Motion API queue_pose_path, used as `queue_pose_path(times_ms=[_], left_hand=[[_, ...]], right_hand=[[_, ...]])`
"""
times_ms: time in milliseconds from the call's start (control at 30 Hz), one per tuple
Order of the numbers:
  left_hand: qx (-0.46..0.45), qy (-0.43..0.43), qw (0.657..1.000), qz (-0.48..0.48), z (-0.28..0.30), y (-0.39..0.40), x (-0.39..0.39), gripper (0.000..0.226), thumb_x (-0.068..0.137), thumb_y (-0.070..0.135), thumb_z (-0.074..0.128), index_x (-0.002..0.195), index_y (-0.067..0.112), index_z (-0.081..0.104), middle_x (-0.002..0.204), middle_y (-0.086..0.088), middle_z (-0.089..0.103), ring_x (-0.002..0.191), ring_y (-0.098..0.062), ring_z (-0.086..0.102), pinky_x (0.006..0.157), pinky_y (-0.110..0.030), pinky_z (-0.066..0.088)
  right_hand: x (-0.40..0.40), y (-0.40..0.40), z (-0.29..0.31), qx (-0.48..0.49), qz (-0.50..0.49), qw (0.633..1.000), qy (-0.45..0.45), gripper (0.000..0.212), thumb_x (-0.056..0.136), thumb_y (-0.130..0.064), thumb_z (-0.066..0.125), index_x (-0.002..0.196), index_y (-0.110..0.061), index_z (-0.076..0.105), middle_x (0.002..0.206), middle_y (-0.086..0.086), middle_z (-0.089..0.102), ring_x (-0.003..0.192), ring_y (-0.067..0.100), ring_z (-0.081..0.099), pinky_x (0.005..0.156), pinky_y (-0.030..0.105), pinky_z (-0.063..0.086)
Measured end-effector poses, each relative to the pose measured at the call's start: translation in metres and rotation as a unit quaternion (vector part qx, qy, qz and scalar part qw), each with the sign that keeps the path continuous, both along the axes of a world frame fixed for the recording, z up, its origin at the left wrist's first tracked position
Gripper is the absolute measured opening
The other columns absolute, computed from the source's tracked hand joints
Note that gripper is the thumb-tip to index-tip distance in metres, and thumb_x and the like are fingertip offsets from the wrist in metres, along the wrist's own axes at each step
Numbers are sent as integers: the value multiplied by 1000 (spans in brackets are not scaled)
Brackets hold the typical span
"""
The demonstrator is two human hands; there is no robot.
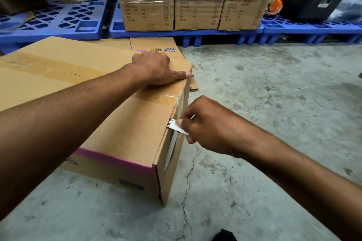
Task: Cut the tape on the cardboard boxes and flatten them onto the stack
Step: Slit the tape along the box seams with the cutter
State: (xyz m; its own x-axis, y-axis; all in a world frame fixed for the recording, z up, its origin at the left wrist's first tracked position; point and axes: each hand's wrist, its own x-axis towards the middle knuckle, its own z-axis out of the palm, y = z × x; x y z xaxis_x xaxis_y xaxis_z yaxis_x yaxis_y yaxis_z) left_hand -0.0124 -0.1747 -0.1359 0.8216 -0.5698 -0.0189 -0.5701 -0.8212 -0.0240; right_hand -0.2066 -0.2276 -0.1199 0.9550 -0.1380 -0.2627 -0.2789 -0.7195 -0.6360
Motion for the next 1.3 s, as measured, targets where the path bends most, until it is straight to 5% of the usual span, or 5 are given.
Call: queue_pose_path(times_ms=[300, 500, 667, 1100, 1300], left_hand=[[21, 129, 989, -67, 14, 16, -21, 96, 74, 82, 32, 147, 21, 29, 149, -10, 36, 132, -29, 37, 101, -40, 34], [-51, 139, 986, -79, 6, 42, -15, 74, 88, 70, 30, 145, 24, 33, 152, -6, 34, 138, -26, 30, 111, -44, 28], [-32, 77, 996, 13, -9, 87, 13, 85, 79, 80, 18, 149, 32, 21, 156, -10, 22, 143, -29, 18, 115, -51, 16], [-83, 59, 994, 40, -24, 111, 50, 87, 79, 82, 18, 151, 35, 10, 161, -8, 3, 148, -22, -2, 119, -45, -1], [-76, 41, 995, 42, -29, 66, 73, 77, 84, 75, 25, 143, 26, 34, 150, -16, 31, 140, -32, 23, 113, -50, 18]], right_hand=[[13, -39, 3, 38, -116, 992, -7, 28, 97, -16, 49, 82, 0, 66, 64, 3, 59, 51, 20, 40, 50, 33, 33], [25, -69, 1, 180, -256, 947, -70, 24, 102, -19, 38, 104, -2, 54, 77, 13, 58, 51, 19, 51, 41, 26, 47], [80, -53, -23, 249, -307, 910, -123, 31, 102, -20, 33, 114, 0, 53, 94, 13, 53, 90, 28, 56, 88, 51, 53], [176, -40, 11, 293, -301, 884, -205, 28, 98, -21, 45, 71, -14, 48, 73, 11, 49, 60, 20, 45, 57, 32, 37], [193, -43, 21, 133, -231, 943, -202, 33, 99, -24, 42, 108, 1, 62, 90, 15, 62, 77, 25, 57, 64, 33, 42]])
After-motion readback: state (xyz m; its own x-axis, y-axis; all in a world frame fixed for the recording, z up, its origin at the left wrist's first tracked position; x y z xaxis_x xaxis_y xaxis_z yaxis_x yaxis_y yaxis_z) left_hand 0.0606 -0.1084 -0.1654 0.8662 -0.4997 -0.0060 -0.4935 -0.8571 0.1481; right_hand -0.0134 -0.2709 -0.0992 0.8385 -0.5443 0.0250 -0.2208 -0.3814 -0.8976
